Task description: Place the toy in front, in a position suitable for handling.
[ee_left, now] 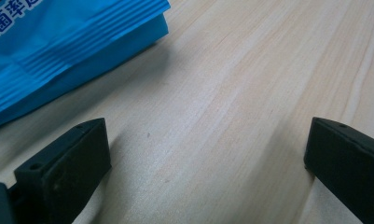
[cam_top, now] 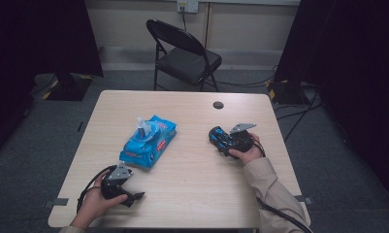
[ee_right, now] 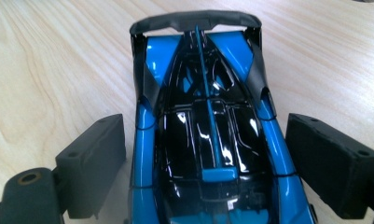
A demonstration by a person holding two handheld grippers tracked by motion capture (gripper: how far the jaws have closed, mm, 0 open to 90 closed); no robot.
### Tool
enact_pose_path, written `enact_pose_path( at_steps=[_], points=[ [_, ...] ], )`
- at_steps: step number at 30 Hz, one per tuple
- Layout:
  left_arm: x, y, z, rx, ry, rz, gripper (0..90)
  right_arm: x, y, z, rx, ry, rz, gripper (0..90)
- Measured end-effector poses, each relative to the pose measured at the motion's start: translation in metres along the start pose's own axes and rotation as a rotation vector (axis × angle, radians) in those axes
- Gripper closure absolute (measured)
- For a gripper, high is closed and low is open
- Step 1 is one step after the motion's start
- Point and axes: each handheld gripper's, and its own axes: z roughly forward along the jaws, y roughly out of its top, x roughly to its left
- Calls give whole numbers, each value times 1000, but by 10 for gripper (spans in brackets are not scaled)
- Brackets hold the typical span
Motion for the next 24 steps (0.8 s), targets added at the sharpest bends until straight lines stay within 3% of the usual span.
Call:
enact_pose_path(
  at_steps=[2, 5, 9, 16, 24],
  points=[
    [0, 0, 0, 0, 1, 1, 0, 0, 0, 1, 19, -2, 0, 154],
    [0, 0, 0, 0, 0, 0, 0, -1, -1, -1, 1, -4, -1, 236],
    [0, 0, 0, 0, 0, 0, 0, 0, 0, -1, 7, -2, 2, 259],
    [0, 0, 0, 0, 0, 0, 0, 2, 2, -3, 30, -17, 15, 261],
    [0, 0, 0, 0, 0, 0, 0, 6, 2, -8, 37, -39, -4, 262]
  ],
)
